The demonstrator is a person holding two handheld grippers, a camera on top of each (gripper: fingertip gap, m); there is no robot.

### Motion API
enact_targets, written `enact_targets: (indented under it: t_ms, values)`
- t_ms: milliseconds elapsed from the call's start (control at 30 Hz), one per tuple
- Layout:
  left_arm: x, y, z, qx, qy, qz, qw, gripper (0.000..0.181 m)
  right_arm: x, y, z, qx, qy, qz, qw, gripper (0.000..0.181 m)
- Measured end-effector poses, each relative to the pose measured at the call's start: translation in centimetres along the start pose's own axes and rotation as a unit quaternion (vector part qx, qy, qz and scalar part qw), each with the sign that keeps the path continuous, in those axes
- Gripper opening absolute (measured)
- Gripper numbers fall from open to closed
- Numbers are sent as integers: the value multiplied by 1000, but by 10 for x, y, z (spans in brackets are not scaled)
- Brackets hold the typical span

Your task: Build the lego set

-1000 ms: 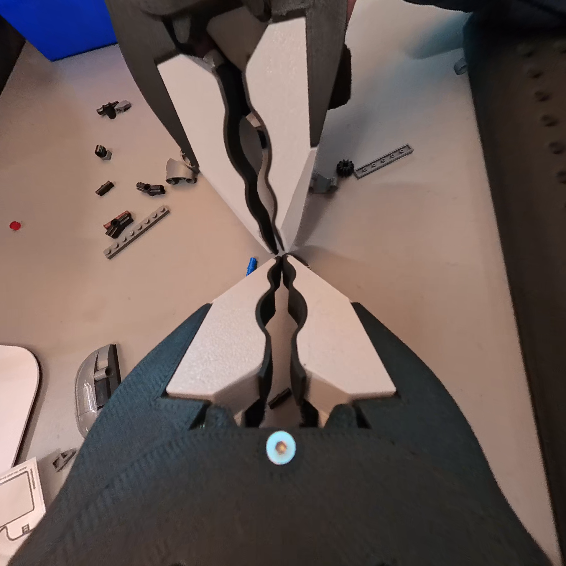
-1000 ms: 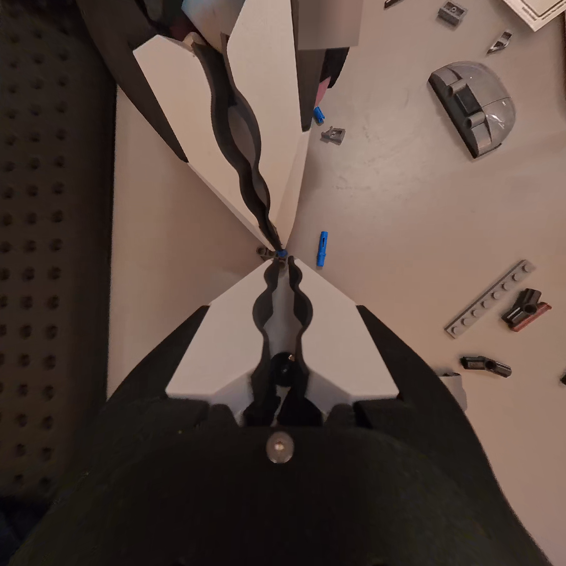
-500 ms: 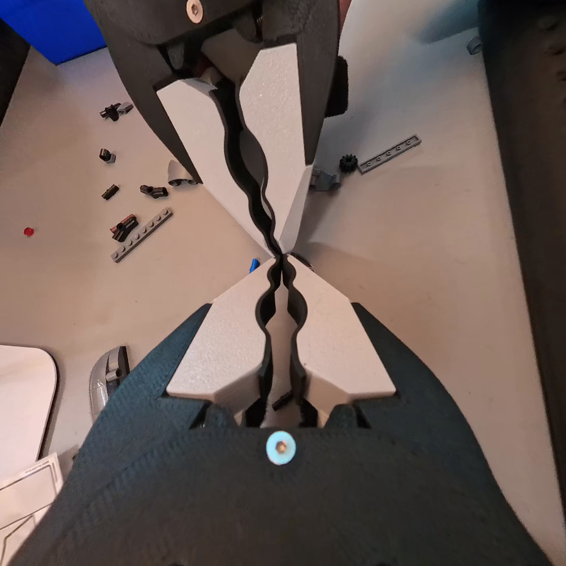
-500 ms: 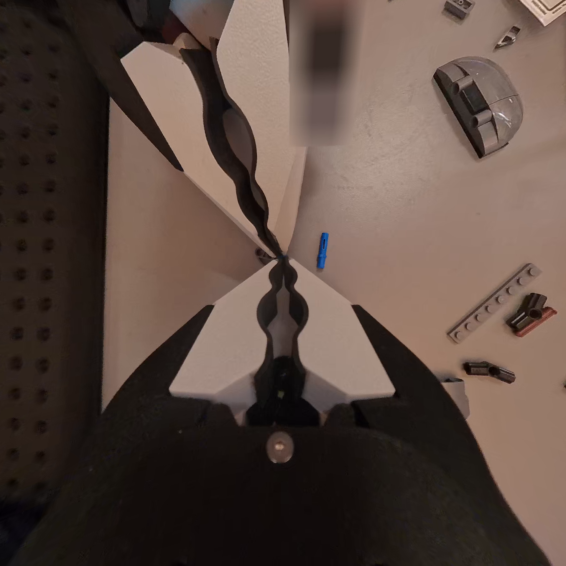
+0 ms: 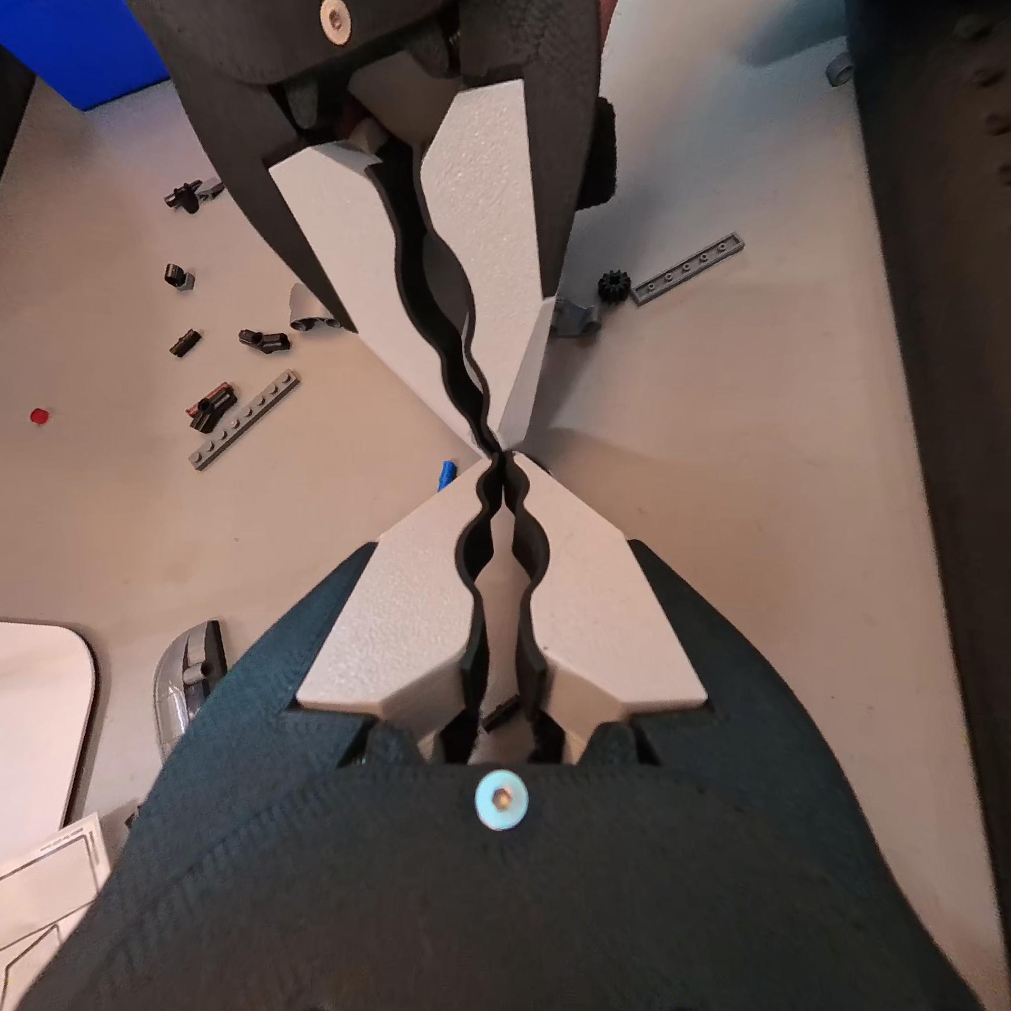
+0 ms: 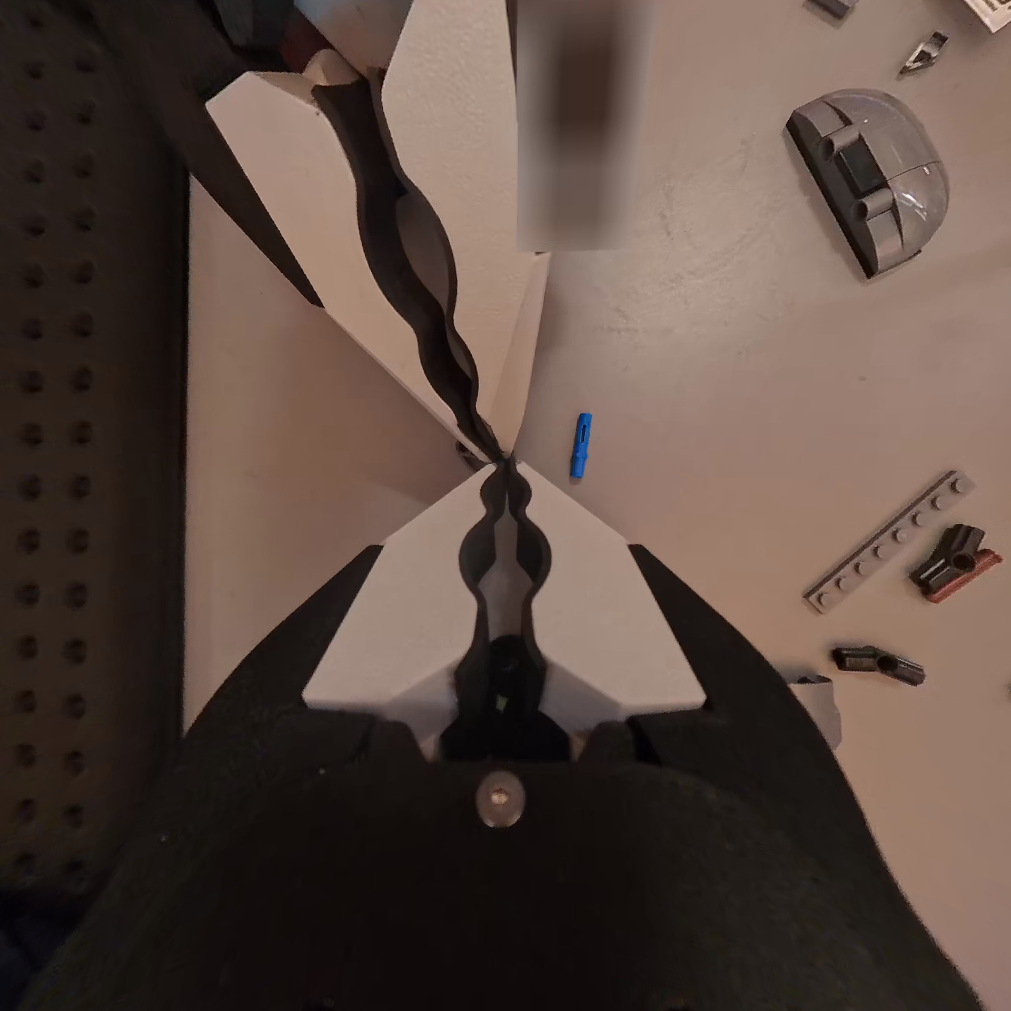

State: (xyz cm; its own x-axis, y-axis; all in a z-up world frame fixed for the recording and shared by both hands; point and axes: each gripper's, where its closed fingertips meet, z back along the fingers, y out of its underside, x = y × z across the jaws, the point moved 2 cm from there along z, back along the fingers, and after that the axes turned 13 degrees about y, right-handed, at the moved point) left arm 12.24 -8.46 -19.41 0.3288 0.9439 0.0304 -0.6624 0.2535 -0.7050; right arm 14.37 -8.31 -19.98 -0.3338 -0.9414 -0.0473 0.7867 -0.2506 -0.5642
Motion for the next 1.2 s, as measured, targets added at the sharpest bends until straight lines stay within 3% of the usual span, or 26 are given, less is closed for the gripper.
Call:
enact_targets:
  t_ms: [833,1100,1200]
  values:
    - [-3,3,1,-25,24,39,999,0,-1,0,3,-3,5,-3,1000,0]
    - [3,0,18,-57,26,51,997,0,-7,3,7,-10,10,-12,1000,3]
    - [-1,6,11,-36,40,48,997,0,-8,5,7,-9,7,-15,1000,3]
